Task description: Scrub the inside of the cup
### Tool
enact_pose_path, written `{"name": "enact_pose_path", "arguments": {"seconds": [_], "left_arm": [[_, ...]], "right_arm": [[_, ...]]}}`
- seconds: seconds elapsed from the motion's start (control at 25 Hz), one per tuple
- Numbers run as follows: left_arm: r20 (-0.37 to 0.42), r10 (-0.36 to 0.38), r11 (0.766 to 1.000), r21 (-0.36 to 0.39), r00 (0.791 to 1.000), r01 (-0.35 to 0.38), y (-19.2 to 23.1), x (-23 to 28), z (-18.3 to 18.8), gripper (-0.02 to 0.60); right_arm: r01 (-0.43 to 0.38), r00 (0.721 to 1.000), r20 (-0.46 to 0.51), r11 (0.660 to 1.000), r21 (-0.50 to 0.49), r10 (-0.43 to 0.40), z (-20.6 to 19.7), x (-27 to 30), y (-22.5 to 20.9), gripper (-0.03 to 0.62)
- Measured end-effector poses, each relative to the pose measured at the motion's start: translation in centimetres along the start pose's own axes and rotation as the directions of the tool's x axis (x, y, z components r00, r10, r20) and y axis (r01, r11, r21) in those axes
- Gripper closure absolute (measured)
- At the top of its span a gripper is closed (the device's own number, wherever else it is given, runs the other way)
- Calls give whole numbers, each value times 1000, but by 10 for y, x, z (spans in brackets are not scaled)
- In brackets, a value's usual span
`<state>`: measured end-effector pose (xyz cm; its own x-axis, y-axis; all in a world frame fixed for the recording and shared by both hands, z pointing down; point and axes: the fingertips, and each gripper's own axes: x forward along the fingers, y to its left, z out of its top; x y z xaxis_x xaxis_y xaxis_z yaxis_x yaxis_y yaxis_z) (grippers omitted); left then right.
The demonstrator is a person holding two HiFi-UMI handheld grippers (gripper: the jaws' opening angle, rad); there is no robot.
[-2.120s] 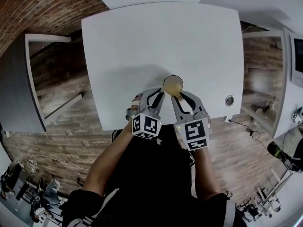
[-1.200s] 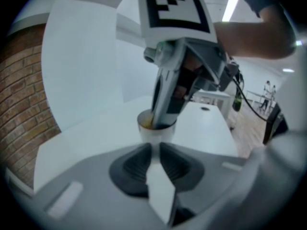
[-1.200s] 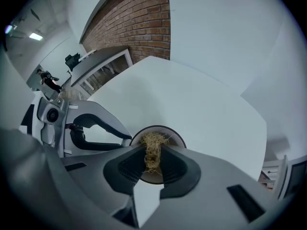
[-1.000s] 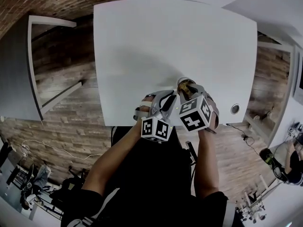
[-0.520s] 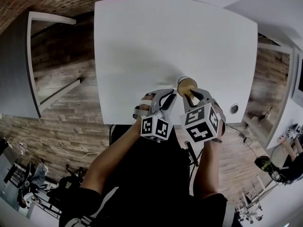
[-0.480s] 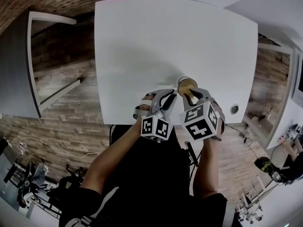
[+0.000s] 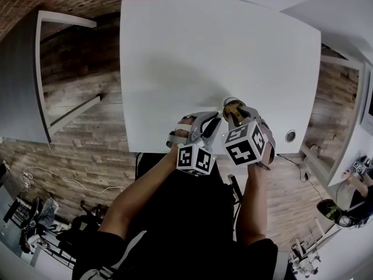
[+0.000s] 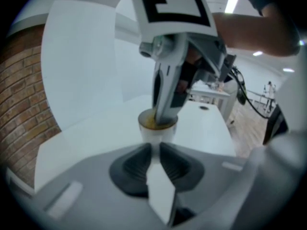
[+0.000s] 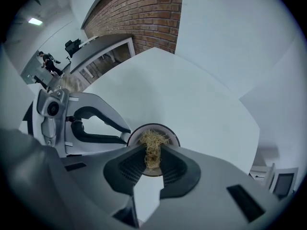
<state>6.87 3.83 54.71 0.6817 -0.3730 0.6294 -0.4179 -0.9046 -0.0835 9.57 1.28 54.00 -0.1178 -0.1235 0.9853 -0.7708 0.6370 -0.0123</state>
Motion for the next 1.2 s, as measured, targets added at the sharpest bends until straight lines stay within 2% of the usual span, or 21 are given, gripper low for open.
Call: {"name": "enact_pose_path", "arguments": {"seconds": [0.24,0.32,0.72,0.92,1.0,1.2], "left_arm": [[3,-4,1000,-3,1000,4,0,0,0,522],[5,-4,1000,-5,1000,4,0,0,0,522],[11,-2,1000,-5,1000,2,0,-1,1,522],[8,1,1000,5,1000,-2,0,0,1,522],[8,2,1000,0,1000,-2,1,0,2,522],[8,1,1000,0,1000,-1,2,0,2,522]], "right_arm": [[118,990,72,993,-3,-118,4,-45,-7,533],[132,988,86,991,4,-132,5,-47,-10,533],[103,994,31,994,34,-104,-3,2,-10,533],[104,994,22,994,13,-104,4,14,-7,533],[96,994,46,995,27,-98,8,11,-8,533],[56,978,191,986,154,-86,14,-29,-16,533]]}}
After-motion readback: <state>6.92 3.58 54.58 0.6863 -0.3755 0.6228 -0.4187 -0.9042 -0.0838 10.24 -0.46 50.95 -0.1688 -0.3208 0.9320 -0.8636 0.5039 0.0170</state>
